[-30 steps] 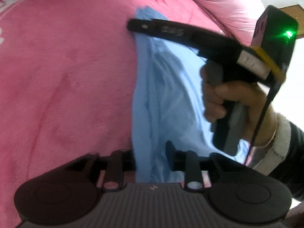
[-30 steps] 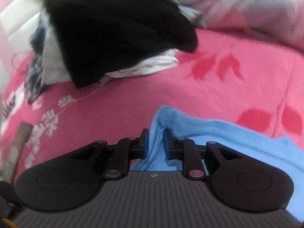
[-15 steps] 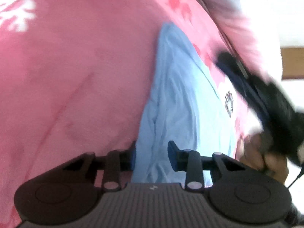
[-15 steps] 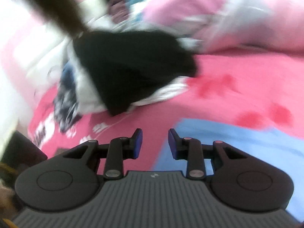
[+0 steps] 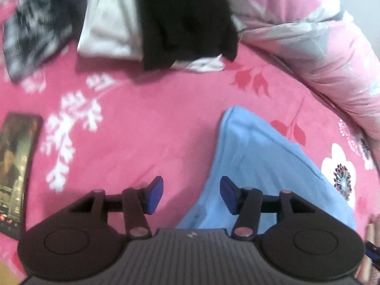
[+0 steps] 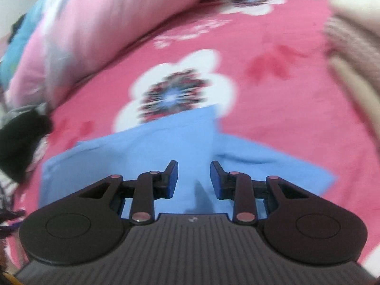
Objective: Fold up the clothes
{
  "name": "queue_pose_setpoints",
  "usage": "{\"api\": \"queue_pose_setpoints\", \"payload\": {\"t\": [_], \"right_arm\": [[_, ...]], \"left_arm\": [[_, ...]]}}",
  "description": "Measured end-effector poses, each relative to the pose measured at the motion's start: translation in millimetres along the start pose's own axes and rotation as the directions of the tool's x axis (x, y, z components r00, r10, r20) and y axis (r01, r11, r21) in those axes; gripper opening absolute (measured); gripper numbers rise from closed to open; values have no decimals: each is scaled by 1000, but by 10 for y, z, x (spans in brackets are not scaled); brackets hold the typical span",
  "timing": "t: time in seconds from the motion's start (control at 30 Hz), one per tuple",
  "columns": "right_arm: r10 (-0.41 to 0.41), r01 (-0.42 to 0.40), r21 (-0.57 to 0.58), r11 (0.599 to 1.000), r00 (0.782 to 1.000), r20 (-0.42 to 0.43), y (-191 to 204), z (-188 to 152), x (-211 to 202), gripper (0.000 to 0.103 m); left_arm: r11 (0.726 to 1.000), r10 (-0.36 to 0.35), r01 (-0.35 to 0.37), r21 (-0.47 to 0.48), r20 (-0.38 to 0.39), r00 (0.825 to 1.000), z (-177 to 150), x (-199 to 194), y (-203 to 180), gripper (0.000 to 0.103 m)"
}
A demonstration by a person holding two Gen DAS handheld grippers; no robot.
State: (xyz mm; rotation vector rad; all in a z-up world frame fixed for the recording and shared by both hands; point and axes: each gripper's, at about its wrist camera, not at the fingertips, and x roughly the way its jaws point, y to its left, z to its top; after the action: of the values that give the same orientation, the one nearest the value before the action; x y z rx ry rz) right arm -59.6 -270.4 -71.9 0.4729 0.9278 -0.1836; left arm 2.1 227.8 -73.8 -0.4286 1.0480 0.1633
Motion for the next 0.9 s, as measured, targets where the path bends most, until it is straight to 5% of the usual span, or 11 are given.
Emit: {"api": "queue_pose_setpoints", "payload": {"t": [0.1,0.2,0.37,0.43,0.47,0.53,0.67,0.9], "right_arm": [[-59,58,-55,997,998,-18,-265,12,9,30],[-67,65,-40,997,997,-41,-539,3,50,35],[-28,27,-59,998,999,-25,-753,54,39,42],[16,-16,-68,998,1000,-9,-790,104,23,42],[38,-38,-73,997,999,-1,-809,129,15,42],[93,-92,-78,993,996,14,-840,188,9,42],[275,-276,-42,960,961,-20,-745,409,295,42],[318,-326,-86,942,943,-97,-532,575,949,33]], "left_arm": [[994,-37,34,102,25,999,-155,-46,-496,57],[949,-165,170,264,-41,985,-431,-9,-1134,58],[776,-325,432,460,-296,898,-956,334,-2372,62],[704,-330,476,527,-351,876,-1174,448,-2838,62],[696,-322,477,537,-360,875,-1249,486,-2974,62],[697,-300,468,543,-371,879,-1375,555,-3195,61],[758,-258,411,507,-346,902,-1443,598,-3171,57],[827,-149,263,498,-258,955,-1219,619,-2763,56]]}}
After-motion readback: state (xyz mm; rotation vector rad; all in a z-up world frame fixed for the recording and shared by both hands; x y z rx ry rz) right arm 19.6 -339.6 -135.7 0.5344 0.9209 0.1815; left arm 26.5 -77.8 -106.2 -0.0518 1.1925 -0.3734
